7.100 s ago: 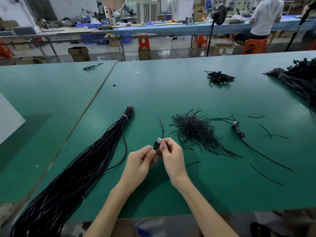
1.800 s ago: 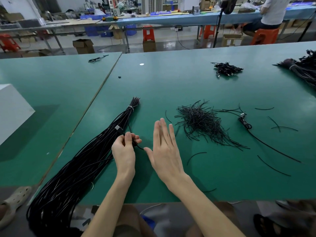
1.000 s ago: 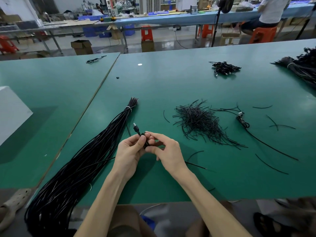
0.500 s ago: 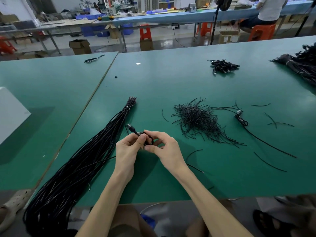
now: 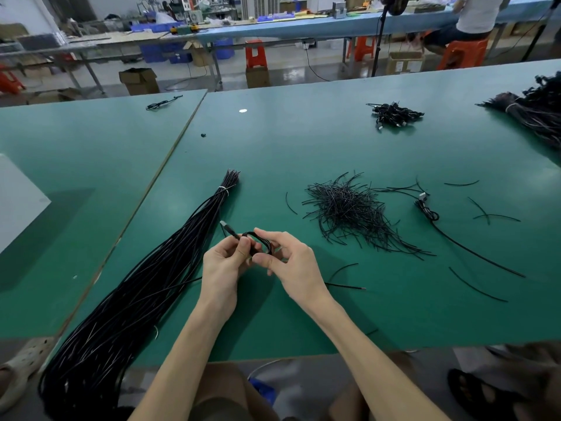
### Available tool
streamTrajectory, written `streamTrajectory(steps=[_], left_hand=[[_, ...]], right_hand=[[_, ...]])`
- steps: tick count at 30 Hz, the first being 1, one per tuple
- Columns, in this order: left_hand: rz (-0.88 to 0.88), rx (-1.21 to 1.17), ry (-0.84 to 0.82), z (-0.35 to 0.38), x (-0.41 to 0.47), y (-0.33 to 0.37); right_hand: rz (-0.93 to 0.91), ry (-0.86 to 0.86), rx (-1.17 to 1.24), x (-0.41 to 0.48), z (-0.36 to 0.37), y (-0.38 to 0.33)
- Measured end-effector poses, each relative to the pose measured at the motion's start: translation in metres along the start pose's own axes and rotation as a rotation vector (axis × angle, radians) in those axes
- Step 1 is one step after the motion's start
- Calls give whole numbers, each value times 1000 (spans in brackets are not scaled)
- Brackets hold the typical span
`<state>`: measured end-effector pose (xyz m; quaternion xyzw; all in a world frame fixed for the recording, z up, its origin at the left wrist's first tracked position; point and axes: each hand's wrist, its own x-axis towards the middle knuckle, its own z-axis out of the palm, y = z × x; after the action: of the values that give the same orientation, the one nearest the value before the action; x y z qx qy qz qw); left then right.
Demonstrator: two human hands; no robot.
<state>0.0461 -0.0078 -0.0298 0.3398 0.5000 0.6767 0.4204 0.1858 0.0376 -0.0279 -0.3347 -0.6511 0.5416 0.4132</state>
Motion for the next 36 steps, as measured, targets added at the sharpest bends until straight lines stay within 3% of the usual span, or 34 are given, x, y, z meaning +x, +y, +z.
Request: streamTrajectory(steps=[6,18,21,24,27,31,36], left_hand=[[-17,-63,-22,1,-1,3],[52,53,22,-4,2,1],[37,184,-86,-15,5,10],[-21,300,-198,-29,11,21],[-68,258,-219,-32,13,19],[-52,168,-181,-25,13,12],[4,126,-118,3,18,9]], right_hand=[[36,1,30,0,-1,-2],[22,30,-10,-2,-4,1],[2,36,-29,0,-4,2],[-47,19,-119,1,-1,4],[-78,4,-190,2,0,4],[-144,14,-316,4,-5,-3],[-281,-35,-681,7,-26,-14]])
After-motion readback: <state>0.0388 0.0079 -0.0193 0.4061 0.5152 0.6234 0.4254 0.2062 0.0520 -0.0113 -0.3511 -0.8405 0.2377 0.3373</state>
